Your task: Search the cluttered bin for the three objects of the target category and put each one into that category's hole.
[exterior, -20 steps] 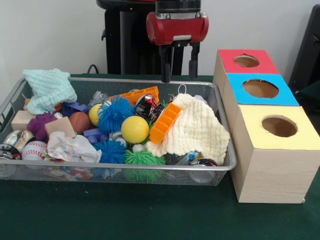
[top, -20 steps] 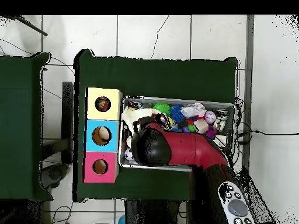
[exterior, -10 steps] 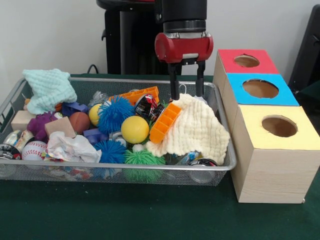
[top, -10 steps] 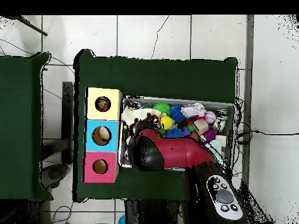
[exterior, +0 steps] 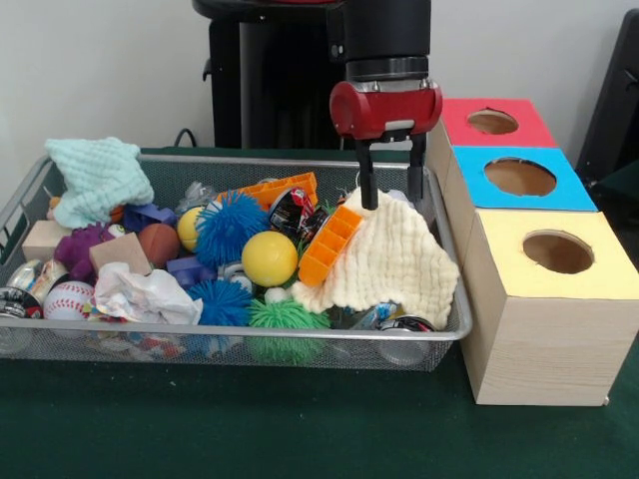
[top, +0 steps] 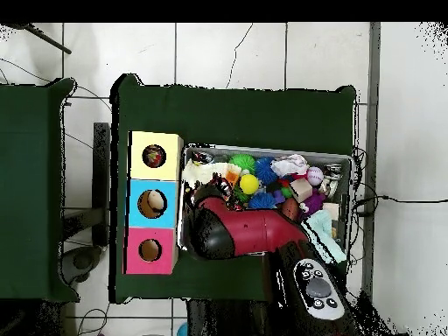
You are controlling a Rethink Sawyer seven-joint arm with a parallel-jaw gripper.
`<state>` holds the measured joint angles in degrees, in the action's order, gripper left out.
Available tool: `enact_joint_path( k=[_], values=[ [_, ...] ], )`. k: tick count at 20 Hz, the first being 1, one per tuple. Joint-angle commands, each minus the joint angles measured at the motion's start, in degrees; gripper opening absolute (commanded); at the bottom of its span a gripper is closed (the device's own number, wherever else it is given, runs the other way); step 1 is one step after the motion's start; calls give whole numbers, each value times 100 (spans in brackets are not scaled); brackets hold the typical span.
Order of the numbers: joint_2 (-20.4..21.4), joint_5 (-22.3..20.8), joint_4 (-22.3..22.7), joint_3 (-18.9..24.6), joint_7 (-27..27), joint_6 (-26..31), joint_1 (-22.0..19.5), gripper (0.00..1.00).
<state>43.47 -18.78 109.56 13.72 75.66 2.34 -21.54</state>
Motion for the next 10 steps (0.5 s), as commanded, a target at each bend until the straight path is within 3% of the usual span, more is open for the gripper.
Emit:
enact_joint_path(
  k=[1, 10],
  values=[
    [-382, -225, 357, -292, 1131, -634, 77, 100],
    [-734, -181, 254, -546, 1127, -1120, 235, 100]
  ],
)
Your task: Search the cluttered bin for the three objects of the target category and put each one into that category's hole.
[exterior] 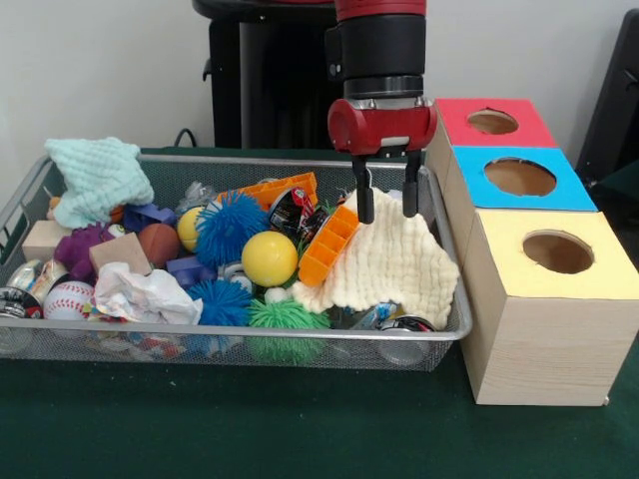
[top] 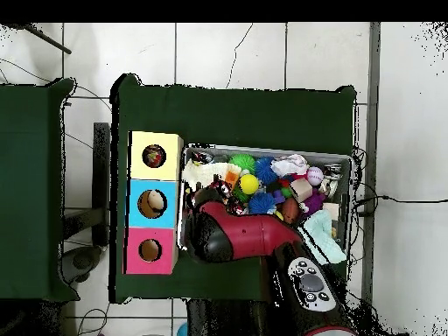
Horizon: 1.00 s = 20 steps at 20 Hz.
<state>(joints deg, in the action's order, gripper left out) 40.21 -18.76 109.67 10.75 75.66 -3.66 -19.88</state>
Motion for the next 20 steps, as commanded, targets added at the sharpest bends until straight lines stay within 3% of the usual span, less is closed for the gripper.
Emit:
enact_joint_path(
  k=[1, 16, 20],
  values=[
    [-439, -176, 232, -278, 1130, -573, 89, 100],
    [-820, 82, -15, -778, 1172, -1035, 439, 100],
    [-1135, 95, -243, -857, 1157, -1229, 496, 100]
  ],
)
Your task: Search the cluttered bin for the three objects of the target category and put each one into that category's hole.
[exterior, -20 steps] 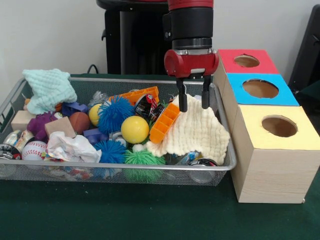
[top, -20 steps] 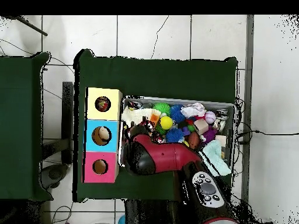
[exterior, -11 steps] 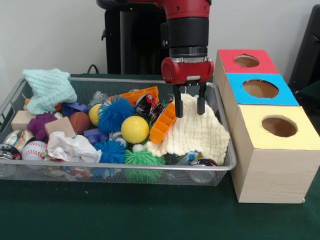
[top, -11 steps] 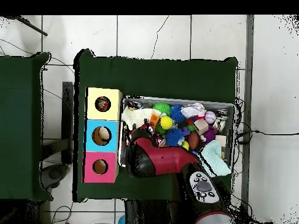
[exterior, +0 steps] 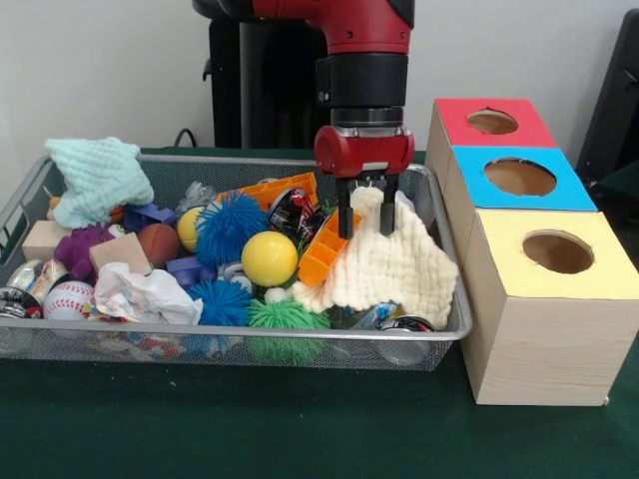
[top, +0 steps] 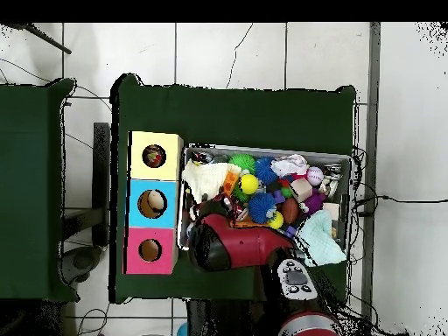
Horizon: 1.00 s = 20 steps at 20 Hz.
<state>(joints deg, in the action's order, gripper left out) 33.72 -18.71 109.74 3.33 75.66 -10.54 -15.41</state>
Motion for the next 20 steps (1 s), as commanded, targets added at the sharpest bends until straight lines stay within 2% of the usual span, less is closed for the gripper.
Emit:
enact_joint_path(
  k=[1, 10, 19, 20],
  values=[
    [-548, 104, -297, -144, 1159, -587, 71, 100],
    [-878, 230, -553, -202, 1177, -772, 112, 100],
    [-835, 234, -474, -71, 1203, -780, 44, 100],
    [-830, 245, -470, -74, 1206, -766, 45, 0]
  ],
)
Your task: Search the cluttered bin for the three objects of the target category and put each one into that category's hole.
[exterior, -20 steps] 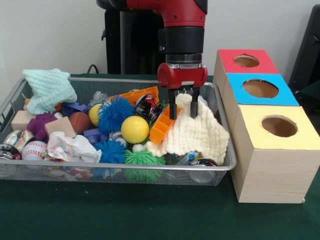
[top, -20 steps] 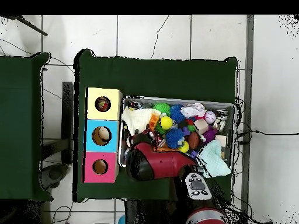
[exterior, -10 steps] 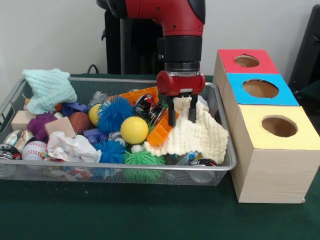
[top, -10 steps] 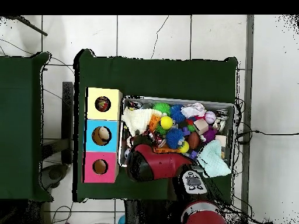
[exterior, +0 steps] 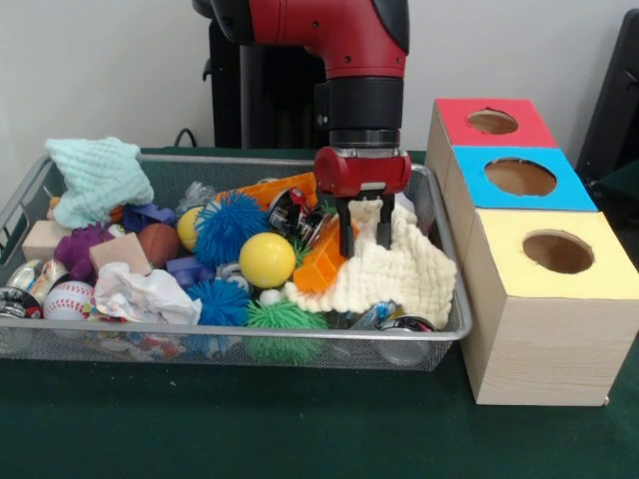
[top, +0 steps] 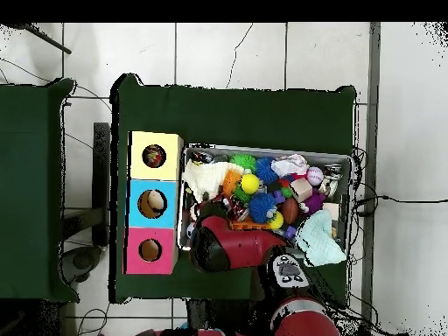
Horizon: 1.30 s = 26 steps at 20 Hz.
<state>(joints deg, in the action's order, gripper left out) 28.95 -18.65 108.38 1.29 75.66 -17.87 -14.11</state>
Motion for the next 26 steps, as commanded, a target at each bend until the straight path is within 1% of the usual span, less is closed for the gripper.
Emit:
enact_joint_path(
  k=[1, 3, 10, 13, 17, 19, 22, 26],
  values=[
    [-346, 216, -328, 150, 1204, -28, -107, 0],
    [-315, 163, -311, 205, 1185, 30, -164, 0],
    [179, -19, -86, 443, 1031, 584, -417, 0],
    [547, -86, 95, 596, 935, 912, -570, 0],
    [1283, -339, 568, 1114, 570, 1677, -1183, 0],
    [1503, -432, 707, 1328, 372, 1951, -1458, 0],
    [1675, -541, 785, 1556, 182, 2191, -1717, 0],
    [1636, -717, 756, 1676, 162, 2228, -1841, 0]
  ],
)
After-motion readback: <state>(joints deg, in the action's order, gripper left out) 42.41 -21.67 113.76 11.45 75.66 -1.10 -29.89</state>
